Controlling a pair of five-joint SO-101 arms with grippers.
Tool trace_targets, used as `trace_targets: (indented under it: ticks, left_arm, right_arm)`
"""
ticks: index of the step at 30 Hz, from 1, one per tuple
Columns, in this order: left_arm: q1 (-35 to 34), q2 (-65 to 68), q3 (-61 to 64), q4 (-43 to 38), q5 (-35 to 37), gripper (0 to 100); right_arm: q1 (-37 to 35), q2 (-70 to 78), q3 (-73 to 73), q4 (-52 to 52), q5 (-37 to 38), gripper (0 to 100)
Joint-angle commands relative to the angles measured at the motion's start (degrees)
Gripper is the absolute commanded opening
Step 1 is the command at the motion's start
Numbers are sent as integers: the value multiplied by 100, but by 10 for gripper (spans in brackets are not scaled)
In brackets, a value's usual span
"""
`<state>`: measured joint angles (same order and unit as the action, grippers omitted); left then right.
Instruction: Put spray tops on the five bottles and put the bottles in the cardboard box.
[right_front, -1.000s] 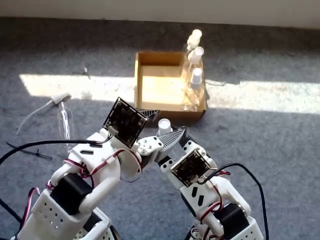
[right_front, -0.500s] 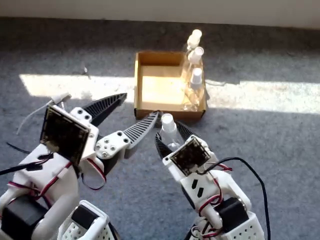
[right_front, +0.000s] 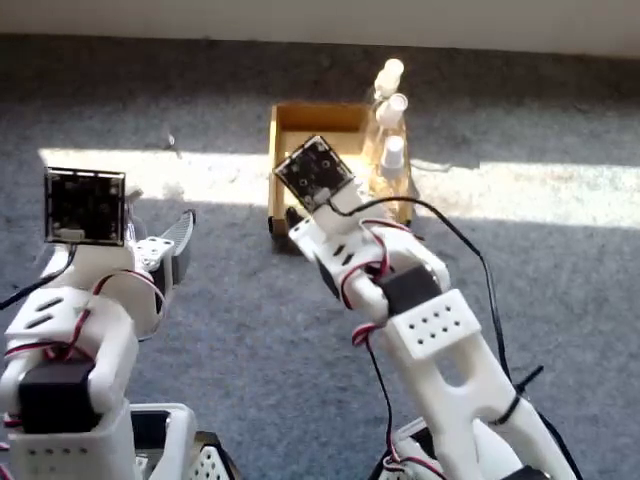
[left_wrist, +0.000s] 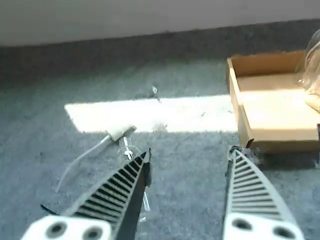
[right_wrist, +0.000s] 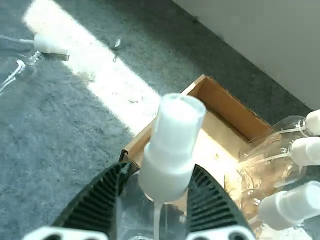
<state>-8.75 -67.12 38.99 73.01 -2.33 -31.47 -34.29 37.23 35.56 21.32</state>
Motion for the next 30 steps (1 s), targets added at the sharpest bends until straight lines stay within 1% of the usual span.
trace_targets:
  ticks: [1,5,9,11,16,21,23,26,30]
  left_arm:
    - [-110,-22,743,-176,-53,236]
    - [-92,-22,1736,-730,-53,236]
    - [-92,-22,2730,-1530,-53,235]
    - [-92,-31,2923,-1723,-53,235]
    - [84,-31,3116,-1741,-53,235]
    - [242,-31,3160,-1741,-53,235]
    - [242,-31,3187,-1749,-62,235]
    - [224,-31,3178,-1749,-62,235]
    - [215,-31,3178,-1749,-62,235]
  right_arm:
    - [127,505,-910,-119,26,5]
    - [119,699,-1490,-312,0,5]
    - [127,963,-1868,-1086,-44,5]
    - [136,1226,-1912,-1516,-325,5]
    - [295,2299,-2053,-2897,-1319,5]
    - [479,3635,-2721,-3855,-1371,5]
    - [541,4171,-3152,-4048,-1371,5]
    - [664,4840,-3829,-4048,-1371,5]
    - [734,5332,-4409,-4048,-1389,5]
